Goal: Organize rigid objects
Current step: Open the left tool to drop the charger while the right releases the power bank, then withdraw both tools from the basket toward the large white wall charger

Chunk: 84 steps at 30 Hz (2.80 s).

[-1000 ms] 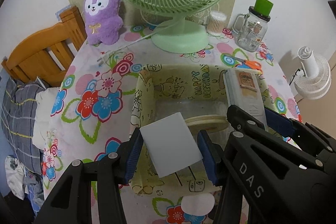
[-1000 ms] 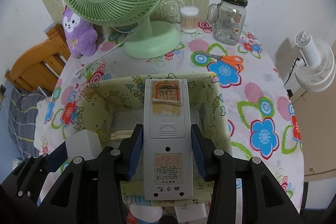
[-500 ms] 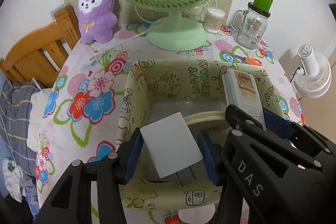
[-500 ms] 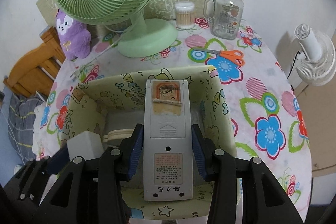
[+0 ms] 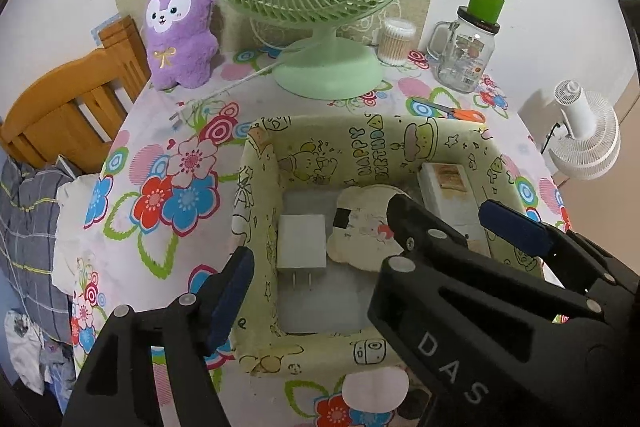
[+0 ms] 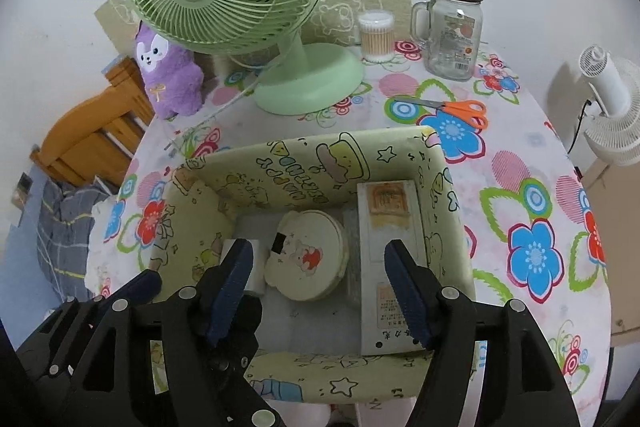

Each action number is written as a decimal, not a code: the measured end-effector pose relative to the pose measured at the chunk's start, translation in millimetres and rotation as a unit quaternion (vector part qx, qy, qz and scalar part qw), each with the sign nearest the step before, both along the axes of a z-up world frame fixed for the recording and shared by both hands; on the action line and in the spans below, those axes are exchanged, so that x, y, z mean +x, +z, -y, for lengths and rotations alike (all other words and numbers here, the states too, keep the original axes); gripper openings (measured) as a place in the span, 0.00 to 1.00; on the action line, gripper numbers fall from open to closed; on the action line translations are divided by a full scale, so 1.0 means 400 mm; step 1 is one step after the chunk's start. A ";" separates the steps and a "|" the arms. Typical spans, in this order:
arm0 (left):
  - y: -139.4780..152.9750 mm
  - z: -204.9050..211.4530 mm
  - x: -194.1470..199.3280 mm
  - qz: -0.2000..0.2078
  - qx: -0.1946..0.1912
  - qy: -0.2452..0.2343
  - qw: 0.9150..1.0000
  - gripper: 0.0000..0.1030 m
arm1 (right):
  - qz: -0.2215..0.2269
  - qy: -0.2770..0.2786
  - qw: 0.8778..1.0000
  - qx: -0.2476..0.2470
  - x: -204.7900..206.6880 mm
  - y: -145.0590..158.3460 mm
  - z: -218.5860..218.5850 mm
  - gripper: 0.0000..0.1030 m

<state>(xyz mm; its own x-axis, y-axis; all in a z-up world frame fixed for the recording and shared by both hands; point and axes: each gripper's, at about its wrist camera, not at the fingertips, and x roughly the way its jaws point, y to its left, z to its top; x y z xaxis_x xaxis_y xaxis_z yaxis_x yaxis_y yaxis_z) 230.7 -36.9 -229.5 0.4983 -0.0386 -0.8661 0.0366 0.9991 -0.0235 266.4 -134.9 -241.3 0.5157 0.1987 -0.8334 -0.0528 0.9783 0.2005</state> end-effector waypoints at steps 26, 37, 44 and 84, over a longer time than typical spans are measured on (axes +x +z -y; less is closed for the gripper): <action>0.096 0.024 -0.092 0.033 0.016 -0.017 0.999 0.88 | 0.016 -0.022 0.999 -0.034 -0.101 0.104 0.024 0.88; 0.140 0.027 -0.153 0.050 0.013 -0.016 0.999 0.90 | 0.033 -0.022 0.998 -0.040 -0.166 0.158 0.029 0.91; 0.160 0.029 -0.191 0.058 0.013 -0.016 0.998 0.91 | 0.040 -0.025 0.998 -0.043 -0.206 0.181 0.032 0.92; 0.114 0.049 -0.362 0.052 -0.002 -0.028 0.998 0.92 | 0.027 -0.039 0.996 -0.071 -0.393 0.151 0.058 0.92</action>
